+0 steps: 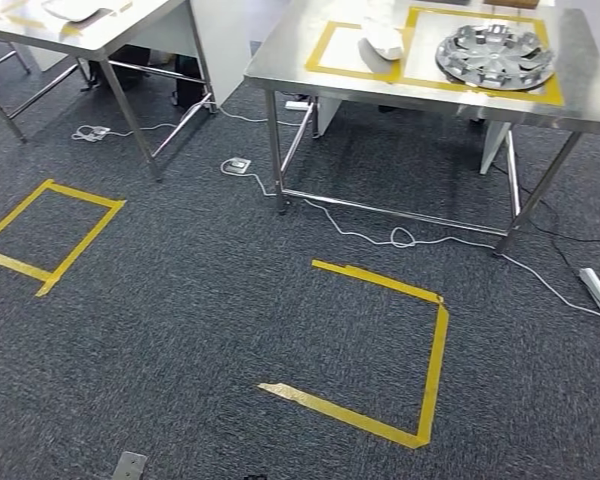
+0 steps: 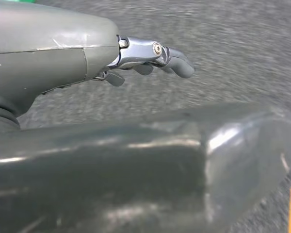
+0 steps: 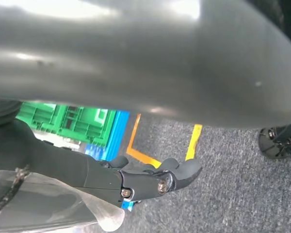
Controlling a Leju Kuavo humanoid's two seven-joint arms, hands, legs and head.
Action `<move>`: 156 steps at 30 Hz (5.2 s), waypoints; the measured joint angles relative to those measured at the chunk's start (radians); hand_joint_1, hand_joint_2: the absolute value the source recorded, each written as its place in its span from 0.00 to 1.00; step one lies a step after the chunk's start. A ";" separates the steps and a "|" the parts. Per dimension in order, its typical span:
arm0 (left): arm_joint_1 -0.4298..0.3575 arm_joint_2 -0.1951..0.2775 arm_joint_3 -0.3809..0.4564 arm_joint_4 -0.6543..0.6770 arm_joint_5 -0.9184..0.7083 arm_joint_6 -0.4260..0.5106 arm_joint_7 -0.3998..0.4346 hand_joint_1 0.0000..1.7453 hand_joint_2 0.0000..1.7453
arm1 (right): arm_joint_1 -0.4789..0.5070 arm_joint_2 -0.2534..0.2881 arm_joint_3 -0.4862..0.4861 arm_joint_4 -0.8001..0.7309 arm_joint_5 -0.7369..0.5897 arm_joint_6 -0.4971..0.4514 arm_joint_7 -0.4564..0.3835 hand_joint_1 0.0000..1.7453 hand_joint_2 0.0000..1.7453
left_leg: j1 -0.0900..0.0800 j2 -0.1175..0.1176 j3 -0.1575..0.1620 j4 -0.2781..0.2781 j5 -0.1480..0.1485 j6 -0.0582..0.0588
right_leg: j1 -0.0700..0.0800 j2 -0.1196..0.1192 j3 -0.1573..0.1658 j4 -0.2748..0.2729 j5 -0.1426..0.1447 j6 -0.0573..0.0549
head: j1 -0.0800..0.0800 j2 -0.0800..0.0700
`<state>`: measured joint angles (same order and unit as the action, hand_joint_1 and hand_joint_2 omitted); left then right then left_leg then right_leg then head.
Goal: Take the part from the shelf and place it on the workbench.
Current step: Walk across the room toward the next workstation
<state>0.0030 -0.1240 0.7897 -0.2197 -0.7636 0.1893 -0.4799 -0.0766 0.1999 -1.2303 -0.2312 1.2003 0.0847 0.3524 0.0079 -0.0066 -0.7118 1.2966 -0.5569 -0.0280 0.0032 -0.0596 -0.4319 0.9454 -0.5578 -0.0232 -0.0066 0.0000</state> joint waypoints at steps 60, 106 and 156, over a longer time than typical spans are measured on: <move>-0.006 -0.013 0.003 0.002 -0.005 -0.005 -0.016 0.00 0.00 | 0.010 -0.017 0.000 -0.002 -0.010 0.029 -0.030 0.00 0.00 | 0.005 -0.005 0.020 -0.012 -0.050 0.006 | -0.014 0.030 -0.067 0.032 0.036 0.017 | 0.003 0.000; -0.004 -0.019 0.021 0.003 -0.029 0.011 -0.015 0.00 0.00 | 0.004 -0.018 0.000 -0.002 -0.006 0.012 -0.040 0.00 0.00 | -0.005 -0.001 0.174 -0.297 0.066 0.056 | -0.012 0.055 -0.214 0.331 -0.107 0.060 | 0.017 0.000; -0.009 -0.019 0.038 0.003 -0.054 0.018 -0.016 0.00 0.00 | 0.007 -0.016 -0.001 -0.007 0.005 0.007 -0.045 0.00 0.00 | -0.002 0.042 0.126 -0.185 0.043 0.009 | -0.001 -0.028 -0.061 0.025 0.032 0.016 | 0.010 0.000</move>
<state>-0.0058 -0.1426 0.8274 -0.2167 -0.8176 0.2073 -0.4963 -0.0699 0.1840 -1.2310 -0.2380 1.2053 0.0921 0.3071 0.0057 0.0350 -0.5859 1.1112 -0.5136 -0.0194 0.0020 -0.0878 -0.4930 0.9702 -0.5258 -0.0076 0.0033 0.0000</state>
